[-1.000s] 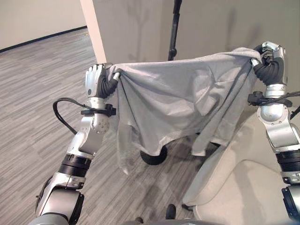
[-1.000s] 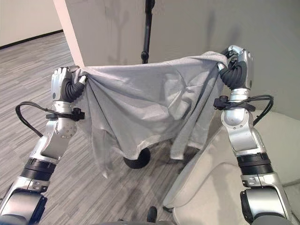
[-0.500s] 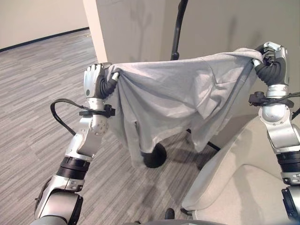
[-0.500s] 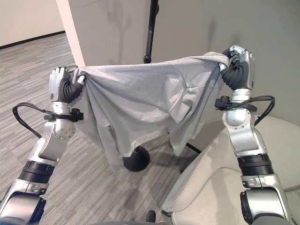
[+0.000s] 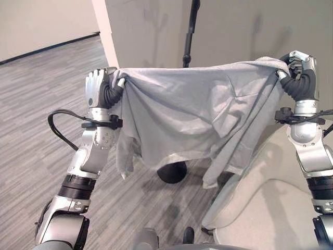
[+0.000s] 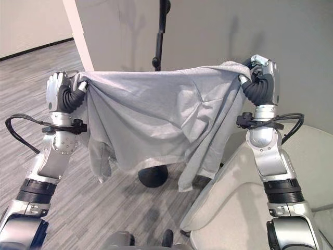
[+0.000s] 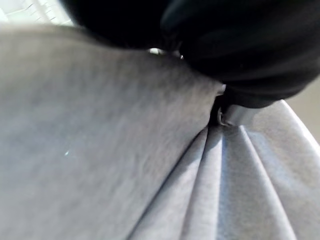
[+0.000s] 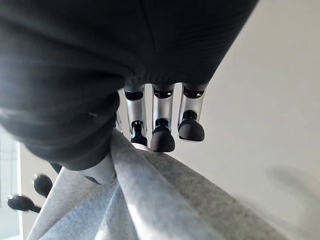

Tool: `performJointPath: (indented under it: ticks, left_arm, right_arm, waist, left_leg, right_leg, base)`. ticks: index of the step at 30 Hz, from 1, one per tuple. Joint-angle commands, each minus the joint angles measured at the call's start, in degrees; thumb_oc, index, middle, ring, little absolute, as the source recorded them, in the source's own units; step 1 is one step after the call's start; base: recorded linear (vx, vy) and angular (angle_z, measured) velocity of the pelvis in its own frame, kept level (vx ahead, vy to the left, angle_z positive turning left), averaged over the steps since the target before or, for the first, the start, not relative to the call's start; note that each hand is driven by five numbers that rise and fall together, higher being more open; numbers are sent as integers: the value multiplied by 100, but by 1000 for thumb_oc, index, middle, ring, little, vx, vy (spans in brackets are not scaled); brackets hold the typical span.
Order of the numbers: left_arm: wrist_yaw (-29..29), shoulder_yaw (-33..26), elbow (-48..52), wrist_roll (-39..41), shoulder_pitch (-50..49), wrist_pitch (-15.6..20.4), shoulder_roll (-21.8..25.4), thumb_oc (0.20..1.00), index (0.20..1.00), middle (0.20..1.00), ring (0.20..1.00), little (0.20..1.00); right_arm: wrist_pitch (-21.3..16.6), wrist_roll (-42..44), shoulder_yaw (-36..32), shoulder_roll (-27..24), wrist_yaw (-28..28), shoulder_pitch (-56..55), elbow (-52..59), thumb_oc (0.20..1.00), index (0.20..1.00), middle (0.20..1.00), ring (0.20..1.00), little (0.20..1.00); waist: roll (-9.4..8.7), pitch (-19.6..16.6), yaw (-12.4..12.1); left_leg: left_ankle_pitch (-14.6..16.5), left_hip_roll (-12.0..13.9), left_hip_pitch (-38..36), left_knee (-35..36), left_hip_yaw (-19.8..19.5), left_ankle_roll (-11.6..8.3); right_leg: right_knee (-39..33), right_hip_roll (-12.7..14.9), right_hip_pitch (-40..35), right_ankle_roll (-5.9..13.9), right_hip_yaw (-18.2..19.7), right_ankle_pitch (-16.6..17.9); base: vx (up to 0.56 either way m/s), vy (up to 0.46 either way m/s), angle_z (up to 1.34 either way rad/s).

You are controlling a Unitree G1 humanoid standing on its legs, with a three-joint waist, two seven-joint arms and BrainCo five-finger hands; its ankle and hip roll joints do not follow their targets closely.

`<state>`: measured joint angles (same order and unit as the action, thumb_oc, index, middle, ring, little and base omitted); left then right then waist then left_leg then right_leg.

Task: Hang the clothes on the sofa on the clothes rack.

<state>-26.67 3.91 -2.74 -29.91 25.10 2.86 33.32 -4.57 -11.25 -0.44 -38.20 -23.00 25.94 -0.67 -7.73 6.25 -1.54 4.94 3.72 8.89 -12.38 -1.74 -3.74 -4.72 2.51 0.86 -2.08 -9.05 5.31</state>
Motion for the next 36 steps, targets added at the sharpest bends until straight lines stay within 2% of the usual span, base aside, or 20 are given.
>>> performJointPath:
  ticks: [1,2,3,4,9,14,20,21,23,25,27,28,30,33,34,36]
  left_arm:
    - [-420,-548,-40,264,97,-8,301,200,200,200,200,200]
    - [-451,-546,-83,205,160,-15,386,200,200,200,200,200]
    - [-457,-535,-84,175,186,8,434,200,200,200,200,200]
    - [-459,-534,-88,174,181,12,437,200,200,200,200,200]
    - [-493,-531,-107,82,376,-6,726,200,200,200,200,200]
    - [-542,-408,-162,-17,717,-17,950,200,200,200,200,200]
    - [-580,-34,-418,15,1481,-64,1223,200,200,200,200,200]
    - [-577,228,-615,73,1912,-80,1345,200,200,200,200,200]
    - [-597,413,-800,115,2218,-87,1434,200,200,200,200,200]
    - [-629,832,-1216,242,2833,-158,1577,200,200,200,200,200]
    - [-685,999,-1489,344,3139,-181,1600,200,200,200,200,200]
    - [-738,1381,-1970,513,3664,-250,1654,200,200,200,200,200]
    - [-701,1749,-2406,667,4109,-310,1756,200,200,200,200,200]
    - [-634,2361,-3068,898,4777,-322,1824,200,200,200,200,200]
    - [-584,2751,-3585,1054,5107,-325,1766,200,200,200,200,200]
    - [-539,2969,-3893,1108,5275,-335,1717,200,200,200,200,200]
  right_arm:
    - [-163,-12,-501,-263,-228,-1,235,200,200,200,200,200]
    - [-209,-47,-531,-223,-197,-47,342,200,200,200,200,200]
    - [-213,-66,-556,-197,-213,-58,397,200,200,200,200,200]
    - [-207,-72,-557,-188,-213,-71,412,200,200,200,200,200]
    - [-308,-153,-596,-53,-180,-43,736,200,200,200,200,200]
    - [-351,-164,-465,-46,-215,243,811,200,200,200,200,200]
    - [-248,-117,-283,-357,-385,740,513,200,200,200,200,200]
    - [-146,-94,-121,-591,-472,1068,242,200,200,200,200,200]
    - [-116,-32,-9,-742,-543,1340,24,200,200,200,200,200]
    - [62,19,370,-1095,-628,1921,-458,200,200,200,200,200]
    - [89,113,565,-1187,-691,2287,-742,200,200,200,200,200]
    - [196,229,991,-1382,-744,2860,-1281,200,200,200,200,200]
    - [375,213,1505,-1634,-711,3431,-1887,200,200,200,200,200]
    - [521,332,2340,-1741,-612,4308,-2951,200,200,200,200,200]
    - [562,511,2887,-1623,-524,4844,-3808,200,200,200,200,200]
    - [578,544,3179,-1524,-444,5064,-4262,200,200,200,200,200]
  waist:
    - [188,-335,-170]
    - [327,-471,-91]
    - [373,-558,-61]
    - [368,-551,-67]
    - [432,-710,-2]
    - [424,-758,-13]
    - [405,-822,6]
    - [395,-839,26]
    - [387,-814,32]
    - [368,-877,57]
    - [375,-854,63]
    - [368,-861,82]
    - [369,-866,103]
    - [375,-806,128]
    - [390,-752,146]
    - [393,-716,153]
  left_leg:
    - [-525,21,-360,1232,-400,-164]
    - [-563,46,-602,1504,-367,-191]
    - [-610,29,-756,1668,-326,-192]
    - [-670,21,-758,1693,-313,-184]
    - [-496,-117,-1032,1738,34,-55]
    - [-388,-186,-1133,1738,280,57]
    - [-274,-222,-1196,1738,375,96]
    - [-266,-228,-1197,1738,394,107]
    - [-322,-235,-1167,1738,412,109]
    - [-256,-235,-1196,1738,428,119]
    - [-258,-235,-1183,1738,443,120]
    - [-268,-235,-1166,1738,446,116]
    - [-293,-227,-1144,1738,467,97]
    - [-349,-216,-1054,1738,473,74]
    - [-385,-214,-977,1738,461,65]
    - [-404,-214,-934,1738,462,58]
  right_leg:
    - [-28,91,-485,819,76,-508]
    - [-28,118,-503,868,99,-562]
    - [-28,167,-500,881,111,-538]
    - [-28,175,-485,883,115,-498]
    - [-28,425,-488,1017,262,-389]
    - [-28,541,-437,1132,423,-281]
    - [-28,607,-447,1202,453,-285]
    - [-28,624,-434,1219,449,-268]
    - [-28,630,-396,1221,443,-209]
    - [-28,633,-407,1248,439,-243]
    - [-28,637,-391,1257,437,-241]
    - [-28,633,-356,1270,433,-231]
    - [-28,629,-314,1291,423,-204]
    - [-28,608,-212,1308,416,-159]
    - [-28,602,-141,1314,413,-131]
    - [-28,596,-92,1319,403,-114]
  base:
    - [109,150,-44]
    - [145,190,-45]
    - [102,203,-47]
    - [64,137,-29]
    - [58,169,-33]
    - [27,115,-17]
    - [29,57,-11]
    - [17,39,-5]
    - [8,25,-3]
    - [80,19,-4]
    - [15,2,-2]
    - [20,1,-6]
    - [7,2,-3]
    - [-37,-3,-3]
    - [-56,-6,-4]
    - [-56,-10,-3]
